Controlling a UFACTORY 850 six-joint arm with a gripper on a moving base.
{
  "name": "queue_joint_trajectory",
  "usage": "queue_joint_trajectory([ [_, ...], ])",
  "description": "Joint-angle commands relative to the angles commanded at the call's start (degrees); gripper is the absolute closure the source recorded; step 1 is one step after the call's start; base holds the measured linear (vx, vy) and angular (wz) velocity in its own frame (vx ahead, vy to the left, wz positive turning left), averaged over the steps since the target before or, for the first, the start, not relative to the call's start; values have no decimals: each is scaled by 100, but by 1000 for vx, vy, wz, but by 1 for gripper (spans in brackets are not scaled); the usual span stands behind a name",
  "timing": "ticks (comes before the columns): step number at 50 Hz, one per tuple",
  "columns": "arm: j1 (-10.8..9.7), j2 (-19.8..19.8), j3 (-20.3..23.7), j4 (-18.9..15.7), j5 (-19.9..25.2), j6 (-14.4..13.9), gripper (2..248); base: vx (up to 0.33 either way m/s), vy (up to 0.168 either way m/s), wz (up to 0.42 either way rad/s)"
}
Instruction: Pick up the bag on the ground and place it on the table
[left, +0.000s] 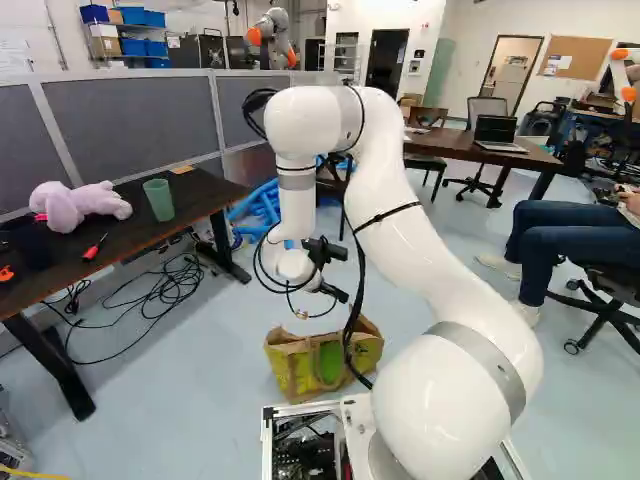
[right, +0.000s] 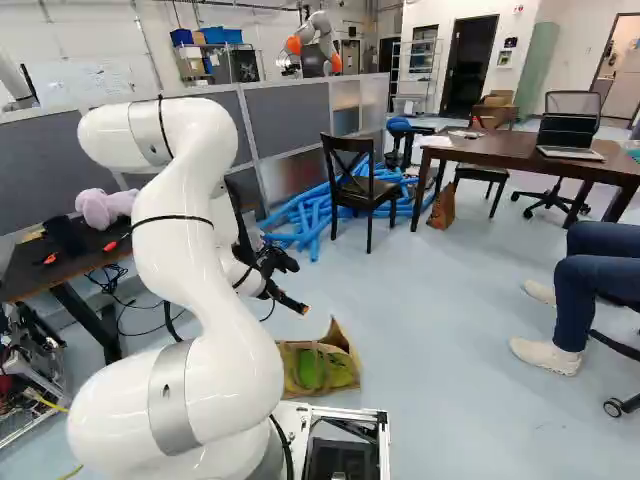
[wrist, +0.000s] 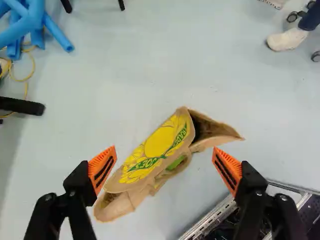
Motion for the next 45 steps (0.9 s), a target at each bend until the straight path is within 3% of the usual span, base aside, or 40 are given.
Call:
queue_joint_trajectory([
  [22,2,-520,-350,391,-391,35,3,0,0,0],
  [45,5,-1065,-743,521,-537,1269,3,0,0,0],
])
